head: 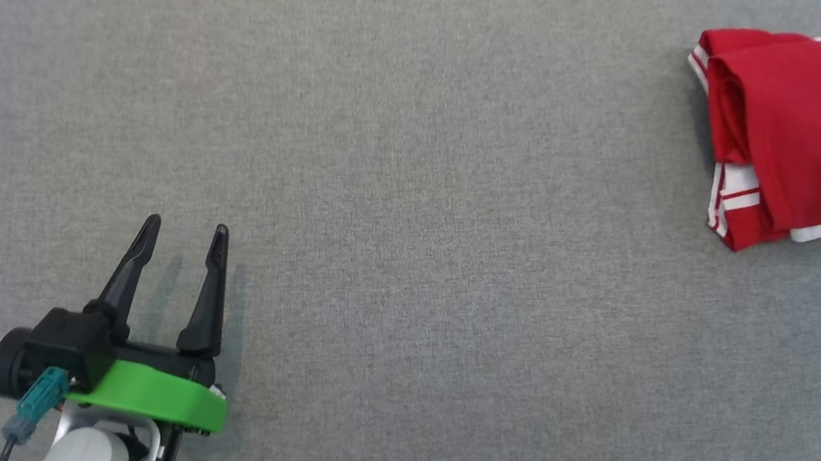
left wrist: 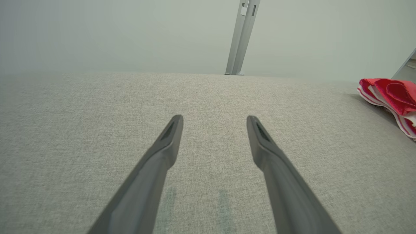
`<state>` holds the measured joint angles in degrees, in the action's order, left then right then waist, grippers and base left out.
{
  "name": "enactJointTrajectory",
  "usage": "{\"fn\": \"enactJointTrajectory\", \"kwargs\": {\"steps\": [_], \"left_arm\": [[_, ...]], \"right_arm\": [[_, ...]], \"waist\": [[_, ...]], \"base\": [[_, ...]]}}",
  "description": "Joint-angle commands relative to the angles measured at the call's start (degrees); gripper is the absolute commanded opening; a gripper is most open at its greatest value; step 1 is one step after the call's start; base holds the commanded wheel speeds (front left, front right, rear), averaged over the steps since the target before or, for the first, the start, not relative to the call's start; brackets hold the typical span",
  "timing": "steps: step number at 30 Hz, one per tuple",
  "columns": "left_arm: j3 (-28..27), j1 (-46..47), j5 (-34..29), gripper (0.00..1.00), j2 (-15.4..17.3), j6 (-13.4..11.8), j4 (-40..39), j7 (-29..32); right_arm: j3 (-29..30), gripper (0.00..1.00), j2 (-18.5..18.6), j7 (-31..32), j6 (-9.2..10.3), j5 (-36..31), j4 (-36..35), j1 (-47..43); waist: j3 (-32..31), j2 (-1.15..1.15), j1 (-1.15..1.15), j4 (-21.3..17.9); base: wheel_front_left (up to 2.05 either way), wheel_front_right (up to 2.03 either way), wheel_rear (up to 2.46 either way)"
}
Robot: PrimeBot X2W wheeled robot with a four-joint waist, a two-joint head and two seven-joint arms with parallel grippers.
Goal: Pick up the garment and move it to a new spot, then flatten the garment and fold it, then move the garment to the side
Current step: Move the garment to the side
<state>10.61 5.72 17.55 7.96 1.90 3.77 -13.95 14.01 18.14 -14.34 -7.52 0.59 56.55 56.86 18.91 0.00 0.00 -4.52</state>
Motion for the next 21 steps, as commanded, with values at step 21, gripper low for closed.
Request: {"fn": "enactJointTrajectory", "kwargs": {"steps": [21], "left_arm": [[-4.2,-7.0,1.9,1.0,-3.4,-5.7,5.8,-1.2]], "right_arm": [[-16.9,1.0,-14.5,-0.8,0.06,13.3,-33.6,-36.6]], "waist": [[-18.6,0.0,0.0,6.2]], "base": [[0.0,0.0,0.0]]}}
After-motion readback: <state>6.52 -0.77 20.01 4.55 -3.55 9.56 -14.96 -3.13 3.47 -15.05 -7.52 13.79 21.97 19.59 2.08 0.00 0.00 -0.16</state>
